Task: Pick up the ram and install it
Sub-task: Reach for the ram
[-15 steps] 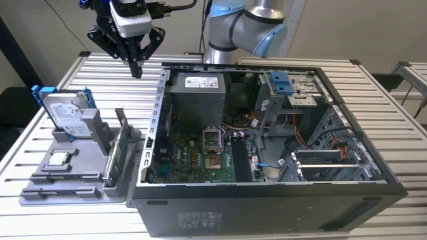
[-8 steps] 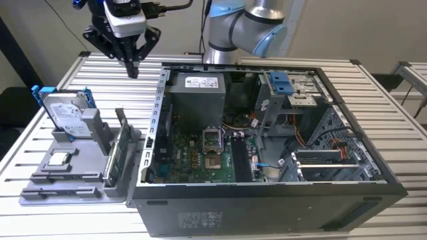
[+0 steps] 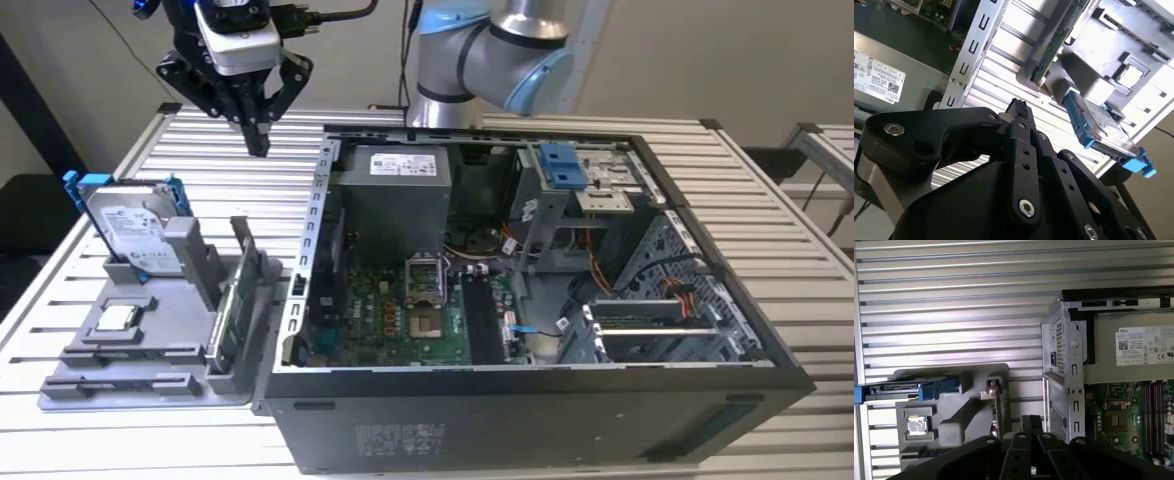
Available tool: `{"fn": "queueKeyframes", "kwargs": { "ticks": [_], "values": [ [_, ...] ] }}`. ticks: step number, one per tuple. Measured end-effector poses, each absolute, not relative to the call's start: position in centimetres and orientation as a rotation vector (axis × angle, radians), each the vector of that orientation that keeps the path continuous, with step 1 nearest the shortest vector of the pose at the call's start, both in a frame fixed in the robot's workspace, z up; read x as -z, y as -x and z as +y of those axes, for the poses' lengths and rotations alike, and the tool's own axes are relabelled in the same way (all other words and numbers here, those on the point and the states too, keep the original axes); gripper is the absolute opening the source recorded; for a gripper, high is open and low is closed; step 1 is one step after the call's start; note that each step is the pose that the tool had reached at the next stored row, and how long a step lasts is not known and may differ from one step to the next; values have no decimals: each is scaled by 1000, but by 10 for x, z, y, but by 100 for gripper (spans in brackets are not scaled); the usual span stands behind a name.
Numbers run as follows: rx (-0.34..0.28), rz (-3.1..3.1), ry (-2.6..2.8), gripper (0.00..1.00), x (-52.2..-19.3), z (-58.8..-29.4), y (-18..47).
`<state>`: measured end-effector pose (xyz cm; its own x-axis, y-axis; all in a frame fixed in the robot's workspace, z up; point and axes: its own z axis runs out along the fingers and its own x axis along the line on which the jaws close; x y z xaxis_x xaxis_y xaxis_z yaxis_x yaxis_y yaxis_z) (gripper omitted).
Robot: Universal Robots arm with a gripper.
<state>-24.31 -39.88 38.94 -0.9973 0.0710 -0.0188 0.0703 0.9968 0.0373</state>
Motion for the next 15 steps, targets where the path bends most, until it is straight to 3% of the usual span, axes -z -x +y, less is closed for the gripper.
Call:
{"fn": "queueKeyframes", "kwargs": {
  "ticks": [15],
  "values": [
    [-58, 3120, -110, 11, -389, -399, 275]
  ]
}}
